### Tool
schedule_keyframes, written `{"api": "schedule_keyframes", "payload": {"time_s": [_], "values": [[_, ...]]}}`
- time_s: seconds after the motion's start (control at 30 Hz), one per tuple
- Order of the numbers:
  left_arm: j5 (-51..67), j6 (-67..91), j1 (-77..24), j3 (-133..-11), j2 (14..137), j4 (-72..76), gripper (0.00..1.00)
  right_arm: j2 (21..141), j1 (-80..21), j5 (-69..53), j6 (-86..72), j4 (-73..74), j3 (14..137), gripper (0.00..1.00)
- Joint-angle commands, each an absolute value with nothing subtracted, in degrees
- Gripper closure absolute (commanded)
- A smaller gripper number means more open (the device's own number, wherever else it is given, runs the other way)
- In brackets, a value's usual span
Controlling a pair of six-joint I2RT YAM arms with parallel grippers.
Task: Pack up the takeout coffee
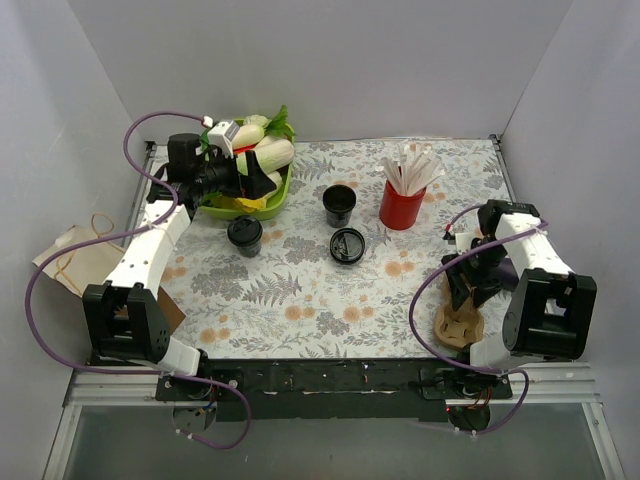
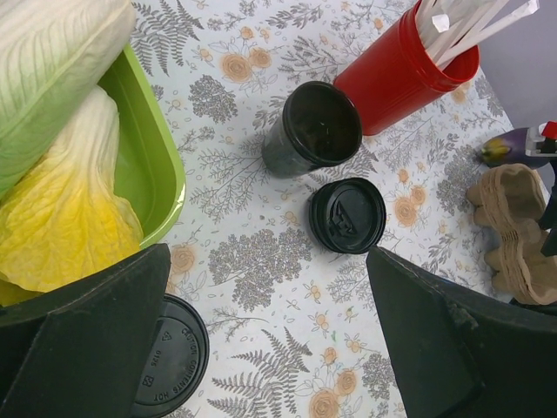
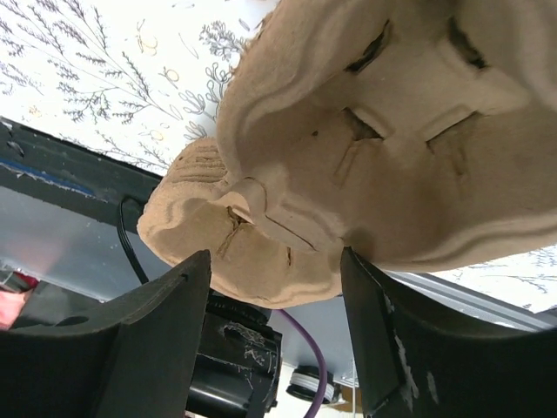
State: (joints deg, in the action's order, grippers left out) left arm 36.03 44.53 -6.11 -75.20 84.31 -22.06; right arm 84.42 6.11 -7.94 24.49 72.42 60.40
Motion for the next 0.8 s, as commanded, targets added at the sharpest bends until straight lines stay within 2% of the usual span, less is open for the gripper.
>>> {"api": "schedule_keyframes", "payload": {"time_s": [0.0,0.17,0.43,0.57,0.77], "values": [[36.74,45.08,-6.42,-73.57,82.44,-20.04,0.02,84.11,6.06,-9.93,25.14,73.04,58.89,0.33],[36.83,46.32,-6.42,-72.69,81.92,-19.16,0.02,87.01,6.06,-8.62,23.91,71.81,59.85,0.39],[36.30,45.97,-6.42,-71.11,80.51,-19.16,0.02,92.10,6.06,-6.77,22.15,70.58,64.24,0.42],[36.39,45.97,-6.42,-70.58,80.33,-18.90,0.02,93.43,5.45,-6.50,23.90,70.58,68.02,0.55],[37.18,46.05,-6.42,-71.01,81.03,-18.63,0.02,92.64,1.32,-4.40,28.38,69.61,71.45,0.61]]}}
